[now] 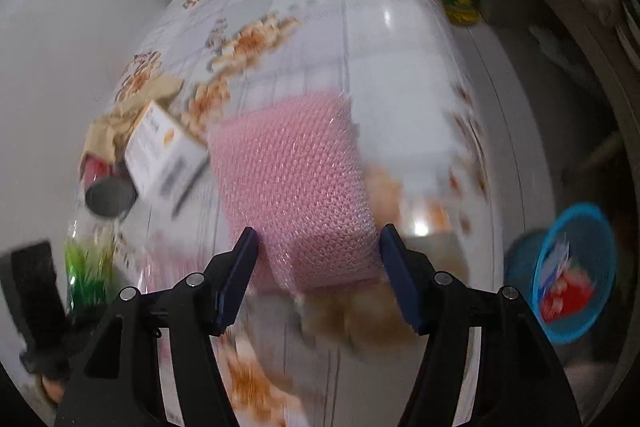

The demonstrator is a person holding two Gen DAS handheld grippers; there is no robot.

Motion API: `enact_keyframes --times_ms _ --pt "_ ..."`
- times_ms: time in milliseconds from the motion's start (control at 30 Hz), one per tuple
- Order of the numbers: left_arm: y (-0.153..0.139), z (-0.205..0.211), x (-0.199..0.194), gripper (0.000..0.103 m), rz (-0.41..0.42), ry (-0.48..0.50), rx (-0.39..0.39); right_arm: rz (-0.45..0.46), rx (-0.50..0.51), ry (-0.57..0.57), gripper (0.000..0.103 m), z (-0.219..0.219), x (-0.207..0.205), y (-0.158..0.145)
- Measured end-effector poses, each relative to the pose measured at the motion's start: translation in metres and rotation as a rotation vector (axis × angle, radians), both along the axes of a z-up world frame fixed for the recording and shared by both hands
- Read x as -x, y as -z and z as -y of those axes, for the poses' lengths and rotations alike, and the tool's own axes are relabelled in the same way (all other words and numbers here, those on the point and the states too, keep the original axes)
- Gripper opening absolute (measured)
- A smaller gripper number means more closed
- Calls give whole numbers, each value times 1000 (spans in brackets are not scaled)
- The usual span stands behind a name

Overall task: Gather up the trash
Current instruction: 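Grasp the pink sponge with the right tool while the left tool holds the clear bag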

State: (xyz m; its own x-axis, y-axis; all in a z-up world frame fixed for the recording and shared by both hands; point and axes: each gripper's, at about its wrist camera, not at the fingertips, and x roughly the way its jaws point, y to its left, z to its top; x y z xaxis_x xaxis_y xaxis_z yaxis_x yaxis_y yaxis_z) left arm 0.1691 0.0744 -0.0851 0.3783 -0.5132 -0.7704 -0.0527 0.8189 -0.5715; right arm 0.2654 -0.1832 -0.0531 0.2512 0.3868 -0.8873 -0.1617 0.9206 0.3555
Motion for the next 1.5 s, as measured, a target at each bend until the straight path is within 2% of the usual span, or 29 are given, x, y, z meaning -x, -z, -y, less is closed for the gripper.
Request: enact_keyframes --times_ms 133,200,300,433,533,833,1133,1500 --pt "1 5 -2 1 -2 2 -12 13 33 26 65 8 20 -8" --pt "1 6 -2 1 0 -2 -18 57 59 19 75 5 23 -16" --pt "2 5 -1 1 -3 -4 -19 89 71 1 81 -3 21 -21" --pt "3 4 2 1 -11 -10 -17 102 139 -40 84 -22 14 -15" --pt "2 4 3 1 -12 -7 -20 90 193 -51 84 -29 12 -5" --pt "-1 10 1 2 8 9 -62 76 186 -68 84 -35 14 3" --pt "-18 24 2 0 102 38 -172 106 182 -51 81 -33 18 4" --pt "-36 29 6 0 177 57 -207 117 140 -16 78 -24 23 -3"
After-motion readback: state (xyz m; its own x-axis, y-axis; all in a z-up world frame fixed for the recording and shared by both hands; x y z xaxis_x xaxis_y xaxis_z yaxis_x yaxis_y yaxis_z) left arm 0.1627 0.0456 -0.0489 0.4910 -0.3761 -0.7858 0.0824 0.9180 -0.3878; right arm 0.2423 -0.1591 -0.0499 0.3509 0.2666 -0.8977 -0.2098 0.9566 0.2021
